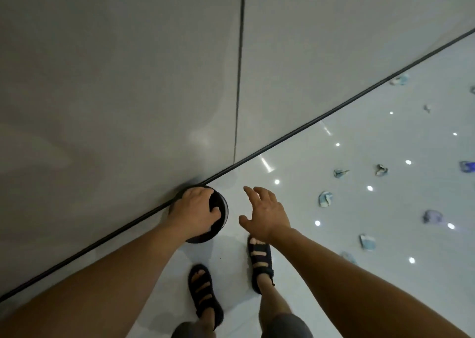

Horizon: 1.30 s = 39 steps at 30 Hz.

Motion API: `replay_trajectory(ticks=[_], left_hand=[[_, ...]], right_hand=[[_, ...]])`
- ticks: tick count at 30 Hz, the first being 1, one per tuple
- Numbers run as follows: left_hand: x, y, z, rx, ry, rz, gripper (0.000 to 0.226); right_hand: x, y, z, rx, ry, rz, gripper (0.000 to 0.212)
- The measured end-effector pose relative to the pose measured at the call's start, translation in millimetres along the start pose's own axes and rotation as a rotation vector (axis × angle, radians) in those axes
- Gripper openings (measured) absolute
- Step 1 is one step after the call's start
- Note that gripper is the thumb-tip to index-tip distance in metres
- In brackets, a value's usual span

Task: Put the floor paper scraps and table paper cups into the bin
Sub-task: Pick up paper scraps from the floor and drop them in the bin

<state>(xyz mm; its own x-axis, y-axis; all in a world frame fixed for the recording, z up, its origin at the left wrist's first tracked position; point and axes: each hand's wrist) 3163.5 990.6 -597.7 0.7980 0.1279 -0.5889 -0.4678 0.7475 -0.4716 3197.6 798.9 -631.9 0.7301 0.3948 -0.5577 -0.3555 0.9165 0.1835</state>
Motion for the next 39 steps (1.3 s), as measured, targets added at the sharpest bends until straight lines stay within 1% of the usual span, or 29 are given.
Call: replay_trajectory(ticks=[4, 6, 12, 16, 23, 28, 34, 39], left_hand=[[-37.4, -48.6, 15.4, 0.082, 0.057, -0.132, 0.053], [-57.8, -70.4, 18.6, 0.110, 0.088, -0.206, 0.058], [-128.0, -129.1, 23.3, 0.208, 0.194, -0.396, 0.066], [-179.8, -163.1, 2.4, 0.333, 0.296, -0.480, 0.068], [-267.5, -256.2, -75.1, 0.451, 0.435, -0.725, 0.068], [-334.9, -321.8, -154.5, 0.550, 0.469, -0.849, 0.068], [-427.9, -372.6, -259.8, 0.610, 0.562, -0.919, 0.067], [-460.1, -400.3, -311.2, 0.646, 0.617, -0.892, 0.068]], right_hand=[[-63.8, -18.0, 37.6, -0.008, -0.051, -0.111, 0.083], [-100.1, -23.9, 46.9, 0.019, -0.087, -0.214, 0.083], [-221.1, -22.6, 58.5, 0.181, -0.140, -0.479, 0.084], [-307.6, -27.5, 52.3, 0.257, -0.211, -0.619, 0.082], [-458.4, -64.0, 1.1, 0.445, -0.248, -0.913, 0.081], [-556.1, -100.8, -47.9, 0.542, -0.283, -1.034, 0.081], [-673.1, -165.4, -104.0, 0.631, -0.344, -1.159, 0.082], [-730.1, -201.7, -134.9, 0.704, -0.330, -1.207, 0.081]])
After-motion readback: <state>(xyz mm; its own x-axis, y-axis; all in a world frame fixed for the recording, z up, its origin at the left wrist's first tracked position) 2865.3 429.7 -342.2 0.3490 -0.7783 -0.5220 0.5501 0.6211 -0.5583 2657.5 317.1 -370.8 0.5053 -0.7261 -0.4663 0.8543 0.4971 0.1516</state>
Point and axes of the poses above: each hand's wrist, its own x-axis towards the middle knuckle, its own z-axis out of the back of the hand, y = z × x, and after that the axes turned 14 degrees about -x, right-handed
